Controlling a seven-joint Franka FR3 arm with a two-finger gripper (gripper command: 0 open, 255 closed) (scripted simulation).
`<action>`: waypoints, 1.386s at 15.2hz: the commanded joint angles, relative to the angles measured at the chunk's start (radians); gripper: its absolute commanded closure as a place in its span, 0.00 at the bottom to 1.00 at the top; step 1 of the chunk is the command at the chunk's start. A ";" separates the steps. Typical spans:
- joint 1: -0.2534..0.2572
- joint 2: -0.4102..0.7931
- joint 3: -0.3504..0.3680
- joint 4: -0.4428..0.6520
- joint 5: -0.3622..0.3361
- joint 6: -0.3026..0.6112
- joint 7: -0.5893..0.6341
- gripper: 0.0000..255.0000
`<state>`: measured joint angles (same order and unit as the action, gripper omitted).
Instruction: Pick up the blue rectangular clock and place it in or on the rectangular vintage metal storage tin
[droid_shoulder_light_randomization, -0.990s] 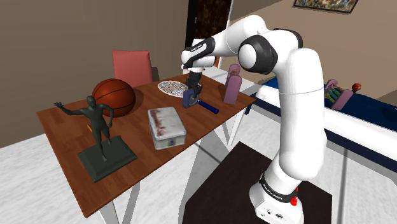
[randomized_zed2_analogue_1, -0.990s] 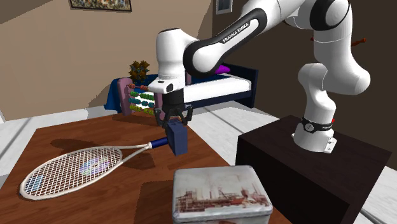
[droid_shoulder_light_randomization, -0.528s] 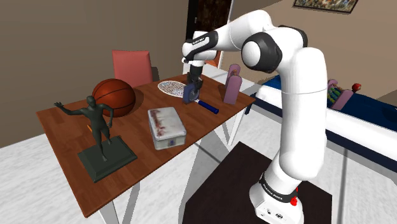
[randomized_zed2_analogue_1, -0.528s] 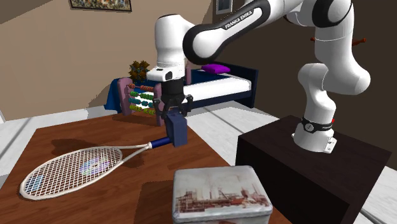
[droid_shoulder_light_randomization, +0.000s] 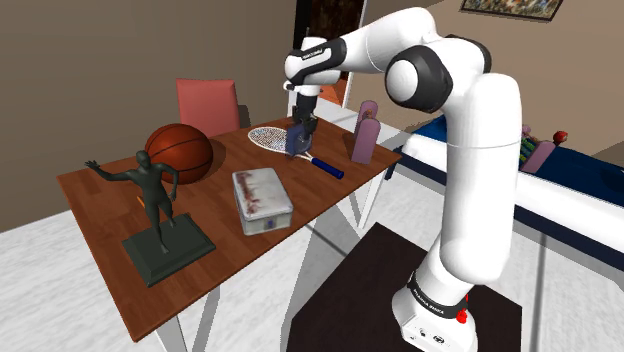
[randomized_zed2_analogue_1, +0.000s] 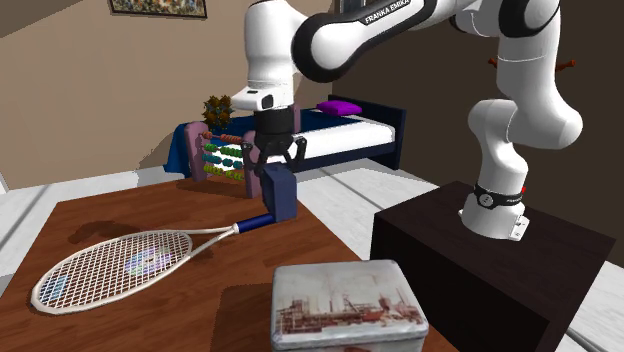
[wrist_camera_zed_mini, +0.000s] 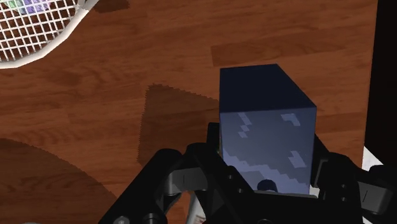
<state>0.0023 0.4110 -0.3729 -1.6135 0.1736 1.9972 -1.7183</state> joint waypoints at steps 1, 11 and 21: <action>0.035 -0.040 0.004 -0.045 -0.016 0.009 0.039 1.00; 0.202 -0.167 0.061 -0.184 -0.079 0.038 0.273 1.00; 0.266 -0.167 0.099 -0.251 -0.086 0.108 0.372 1.00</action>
<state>0.2699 0.2370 -0.2737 -1.8554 0.0845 2.0891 -1.3429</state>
